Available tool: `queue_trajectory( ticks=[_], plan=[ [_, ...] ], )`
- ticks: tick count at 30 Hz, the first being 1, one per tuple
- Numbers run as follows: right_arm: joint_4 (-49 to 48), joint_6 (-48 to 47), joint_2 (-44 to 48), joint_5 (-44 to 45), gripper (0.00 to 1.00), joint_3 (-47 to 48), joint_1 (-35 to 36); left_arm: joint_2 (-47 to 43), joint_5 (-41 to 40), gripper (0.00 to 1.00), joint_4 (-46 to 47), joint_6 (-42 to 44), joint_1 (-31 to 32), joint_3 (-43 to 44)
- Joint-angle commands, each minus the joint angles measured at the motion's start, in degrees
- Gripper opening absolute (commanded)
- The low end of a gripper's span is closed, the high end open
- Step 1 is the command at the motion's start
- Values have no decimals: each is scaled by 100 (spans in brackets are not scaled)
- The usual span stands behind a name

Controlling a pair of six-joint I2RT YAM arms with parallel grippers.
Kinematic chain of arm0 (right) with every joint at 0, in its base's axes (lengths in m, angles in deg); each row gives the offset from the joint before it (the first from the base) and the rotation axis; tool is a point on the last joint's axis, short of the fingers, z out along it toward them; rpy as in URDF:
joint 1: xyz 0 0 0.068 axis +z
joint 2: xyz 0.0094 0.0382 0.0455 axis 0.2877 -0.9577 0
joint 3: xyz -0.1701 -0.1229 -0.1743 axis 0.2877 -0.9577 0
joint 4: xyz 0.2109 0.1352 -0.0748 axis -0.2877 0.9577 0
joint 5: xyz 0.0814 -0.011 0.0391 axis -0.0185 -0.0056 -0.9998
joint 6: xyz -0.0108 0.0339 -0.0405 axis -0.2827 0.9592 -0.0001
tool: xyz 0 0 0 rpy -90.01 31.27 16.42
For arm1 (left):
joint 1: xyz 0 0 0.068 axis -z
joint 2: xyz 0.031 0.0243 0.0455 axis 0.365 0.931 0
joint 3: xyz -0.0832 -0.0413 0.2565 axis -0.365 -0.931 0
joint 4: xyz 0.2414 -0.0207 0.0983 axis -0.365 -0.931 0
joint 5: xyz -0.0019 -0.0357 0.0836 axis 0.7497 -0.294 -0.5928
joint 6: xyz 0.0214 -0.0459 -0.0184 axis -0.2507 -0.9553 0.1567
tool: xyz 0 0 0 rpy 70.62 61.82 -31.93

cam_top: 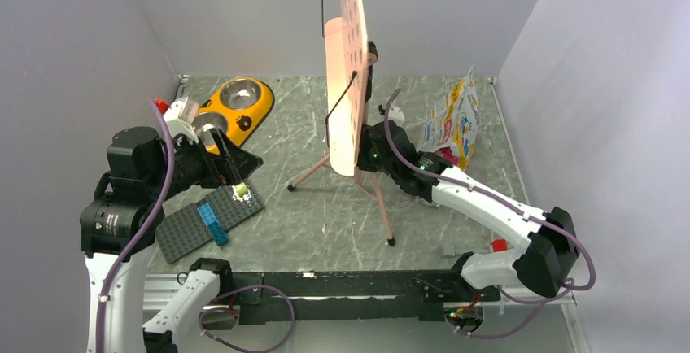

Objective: Serve the pet food

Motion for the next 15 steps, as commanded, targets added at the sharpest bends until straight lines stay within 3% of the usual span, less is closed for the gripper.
queue_trajectory(
  ticks=[1, 12, 15],
  plan=[
    [-886, -151, -327, 389, 100, 294, -279, 17, 160, 94, 7, 227, -26, 263],
    [-1564, -442, -1533, 25, 100, 974, -884, 9, 146, 94, -173, 334, -26, 395],
    [-1912, -412, -1877, 86, 95, 1000, -949, 7, 128, 94, -167, 285, -26, 387]
  ],
)
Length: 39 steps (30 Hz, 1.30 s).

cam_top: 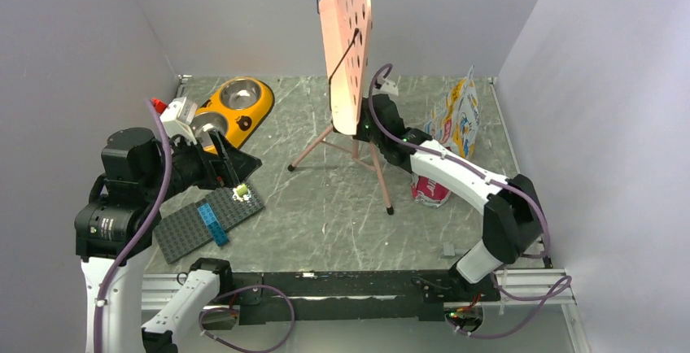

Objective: Serve the pet food

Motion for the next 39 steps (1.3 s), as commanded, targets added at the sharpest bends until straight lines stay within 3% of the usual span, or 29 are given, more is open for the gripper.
queue_trajectory(
  ticks=[1, 9, 24, 34, 39],
  plan=[
    [-977, 133, -459, 128, 94, 129, -169, 2, 79, 94, -20, 54, -26, 167],
    [-1842, -20, -1163, -55, 97, 269, -532, -14, 130, 94, -103, -55, -26, 67],
    [-1868, -128, -3102, -232, 97, 2218, -903, 208, -65, 94, -635, 152, -26, 424],
    [-1474, -22, -3348, -195, 100, 2726, -884, 259, -153, 94, -651, 149, -26, 478],
    [63, -235, -2783, -289, 100, 3020, -871, 229, -356, 99, -584, 25, -26, 356]
  ],
)
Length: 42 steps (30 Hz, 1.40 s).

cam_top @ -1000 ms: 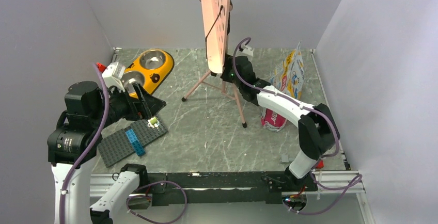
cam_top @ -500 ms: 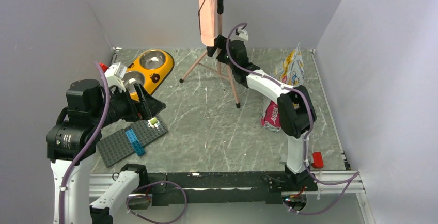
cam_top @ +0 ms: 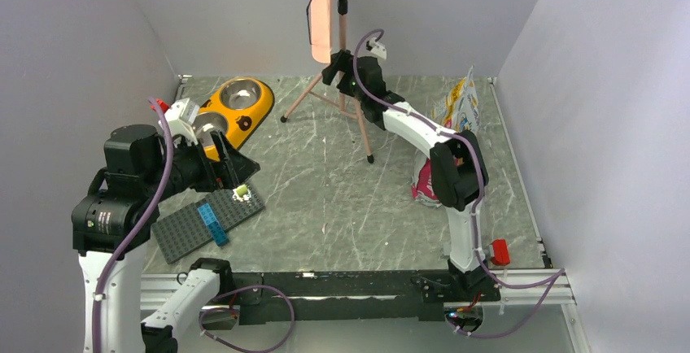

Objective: Serve the pet food

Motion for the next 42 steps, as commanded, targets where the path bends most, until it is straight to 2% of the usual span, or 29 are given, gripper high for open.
queue_trajectory(
  ticks=[1, 7, 11, 17, 22, 26, 28, 31, 34, 38, 42],
  plan=[
    [1904, -244, 549, -27, 100, 41, -2, 12, -275, 99, 68, -95, -26, 34],
    [3380, -796, 1523, -316, 100, -275, -7, -52, -386, 99, 328, -413, -31, -198],
    [3456, -1149, 2453, -572, 100, -1130, -15, -154, -555, 99, 530, -750, -26, -475],
    [5045, -1763, 3134, -631, 100, -633, -106, -344, -380, 99, 1005, -1399, -26, -1079],
    [5902, -2013, 4217, -741, 100, -749, -216, -616, 16, 96, 1880, -1936, -20, -1901],
    [6570, -1754, 4959, -175, 100, -668, -306, -634, 218, 93, 2449, -2326, 137, -2518],
    [7083, -1515, 5073, 168, 100, -326, -325, -540, 280, 93, 2715, -2583, 504, -2579],
    [7608, -1328, 5139, 759, 100, 160, -352, -278, -289, 93, 3018, -2642, 1505, -2579],
    [8285, -1174, 4751, 1511, 100, 753, -745, 255, -616, 91, 3010, -2735, 2319, -2465],
    [8757, -1140, 4150, 1101, 99, 1011, -1892, 511, -1018, 90, 3148, -3057, 3092, -2242],
    [8380, -1174, 4013, 553, 92, 890, -2225, 376, -1238, 89, 3147, -3033, 3421, -2168]
  ],
)
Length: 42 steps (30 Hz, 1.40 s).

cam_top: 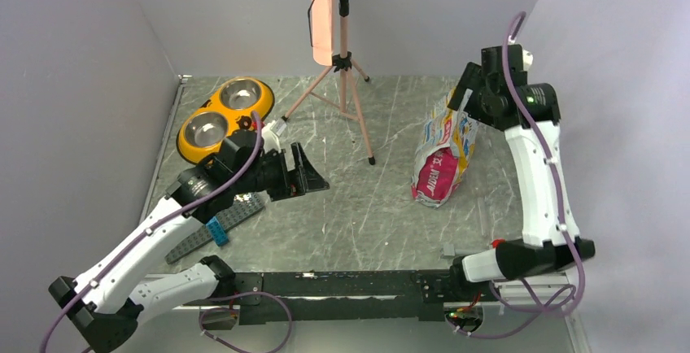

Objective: Serve the pet food

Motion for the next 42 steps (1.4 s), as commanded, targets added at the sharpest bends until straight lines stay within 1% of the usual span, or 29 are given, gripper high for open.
queue_trajectory(
  ticks=[1, 3, 6, 8, 10, 12, 14, 18, 21, 22, 23, 24, 28, 30, 31, 32, 33, 34, 35, 39, 42],
  plan=[
    [91, 6, -197, -522, 91, -86, -199, -303, -433, 90, 146, -91, 223, 420],
    [-12, -20, -251, -717, 89, -122, -198, -379, -539, 90, -219, 81, 223, 527],
    [-202, -31, -144, -889, 87, -240, -198, -470, -584, 90, -474, 244, 218, 596],
    [-342, -15, -63, -973, 75, -380, -198, -528, -568, 90, -496, 239, 221, 548],
    [-243, 75, -99, -940, 64, -472, -192, -561, -535, 90, -409, 204, 220, 471],
    [-137, 138, -133, -924, 49, -591, -166, -556, -543, 89, -419, 225, 222, 518],
    [-113, 182, -88, -813, 41, -736, -51, -511, -548, 89, -522, 325, 225, 682],
    [-180, 128, 80, -558, 32, -1077, 144, -499, -614, 89, -700, 449, 220, 933],
    [-252, 15, 110, -546, 26, -1214, 274, -589, -686, 89, -657, 408, 223, 839],
    [-281, -1, 119, -562, 23, -1233, 333, -630, -697, 89, -627, 378, 219, 788],
    [-299, -22, 116, -558, 17, -1234, 418, -668, -690, 89, -590, 340, 225, 749],
    [-311, -40, 115, -544, 14, -1222, 518, -700, -681, 89, -565, 319, 226, 720],
    [-260, -138, 88, -595, 14, -1056, 803, -776, -720, 89, -534, 290, 219, 690],
    [-339, -204, 142, -681, 7, -1025, 838, -783, -756, 89, -544, 307, 221, 693],
    [-328, -217, 146, -665, 9, -993, 839, -779, -767, 89, -543, 311, 226, 700],
    [-256, -222, 136, -630, 19, -917, 839, -774, -768, 89, -548, 307, 226, 708],
    [-143, -192, 102, -522, 33, -805, 839, -766, -764, 89, -551, 309, 226, 729],
    [-20, -152, 94, -434, 44, -712, 839, -769, -760, 89, -563, 316, 226, 755],
    [-1, -161, 135, -416, 50, -689, 839, -770, -771, 89, -580, 320, 231, 774],
    [-80, -194, 352, -437, 62, -780, 830, -798, -942, 89, -722, 402, 230, 879],
    [-63, -145, 334, -377, 62, -845, 824, -735, -1171, 89, -1061, 634, 232, 1140]
  ],
)
